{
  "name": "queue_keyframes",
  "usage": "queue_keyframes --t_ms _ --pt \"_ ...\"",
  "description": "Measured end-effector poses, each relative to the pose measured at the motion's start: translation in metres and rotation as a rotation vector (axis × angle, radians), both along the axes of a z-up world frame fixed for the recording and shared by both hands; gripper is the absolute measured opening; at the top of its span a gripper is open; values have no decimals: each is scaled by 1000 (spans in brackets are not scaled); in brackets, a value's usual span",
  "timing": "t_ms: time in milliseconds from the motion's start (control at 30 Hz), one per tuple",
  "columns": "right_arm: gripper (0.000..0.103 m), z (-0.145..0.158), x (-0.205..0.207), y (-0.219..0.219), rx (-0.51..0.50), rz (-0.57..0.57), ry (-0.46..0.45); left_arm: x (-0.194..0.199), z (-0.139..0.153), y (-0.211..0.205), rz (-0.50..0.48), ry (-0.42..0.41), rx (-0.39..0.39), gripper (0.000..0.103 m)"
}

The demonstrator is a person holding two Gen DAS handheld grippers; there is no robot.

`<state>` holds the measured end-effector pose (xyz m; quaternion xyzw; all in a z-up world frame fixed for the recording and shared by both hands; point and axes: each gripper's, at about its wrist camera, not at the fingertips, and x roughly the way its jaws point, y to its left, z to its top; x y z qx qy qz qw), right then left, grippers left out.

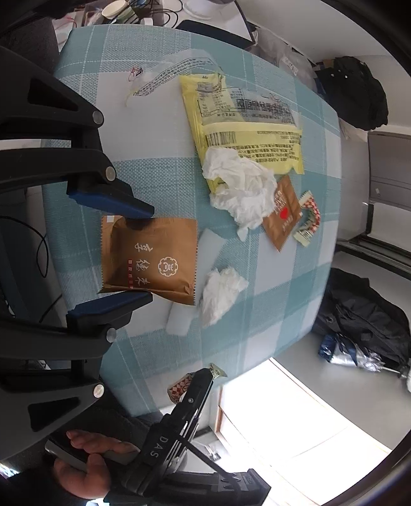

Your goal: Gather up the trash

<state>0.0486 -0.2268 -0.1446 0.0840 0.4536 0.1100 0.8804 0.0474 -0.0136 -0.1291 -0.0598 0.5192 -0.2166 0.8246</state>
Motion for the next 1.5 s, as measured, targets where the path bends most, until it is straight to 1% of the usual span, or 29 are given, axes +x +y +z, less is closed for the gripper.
queue_keyframes --t_ms 133,233,300,367,500,667,767,900,1000,1033,1067,1133,1267,1333,1467,1500 --pt "16 15 -8 -1 24 6 -43 -9 12 1 -7 -53 -1 42" --pt "16 28 -13 -5 41 1 -80 -13 22 1 -8 -75 -36 42" --pt "16 38 -16 -10 61 -5 -105 -15 32 -1 -5 -101 -41 42" --pt "16 48 -20 -16 77 -13 -132 -16 41 -3 -9 -121 -62 42" --pt "16 72 -27 -28 93 -20 -199 -14 60 -12 -10 -163 -78 42" --pt "16 105 -36 -49 115 -40 -283 -8 83 -26 -4 -191 -121 42" --pt "16 124 -41 -67 128 -67 -325 -7 102 -45 -27 -242 -119 42" --pt "16 147 -52 -95 116 -113 -375 -9 131 -76 -83 -305 -138 42" --pt "16 160 -63 -121 107 -165 -411 -6 148 -103 -132 -316 -154 42" --pt "16 164 -69 -132 102 -194 -426 -5 153 -115 -156 -318 -163 42" --pt "16 167 -76 -143 97 -224 -438 -5 158 -125 -172 -310 -153 42" --pt "16 169 -88 -166 79 -286 -445 -8 167 -149 -231 -326 -172 42" --pt "16 163 -113 -209 59 -399 -434 -14 183 -199 -352 -348 -209 42" --pt "16 158 -125 -233 54 -460 -419 -17 186 -220 -405 -352 -227 42" --pt "16 141 -151 -270 40 -566 -377 -22 182 -267 -503 -315 -254 42" --pt "16 136 -155 -278 43 -588 -364 -23 179 -281 -529 -300 -244 42"
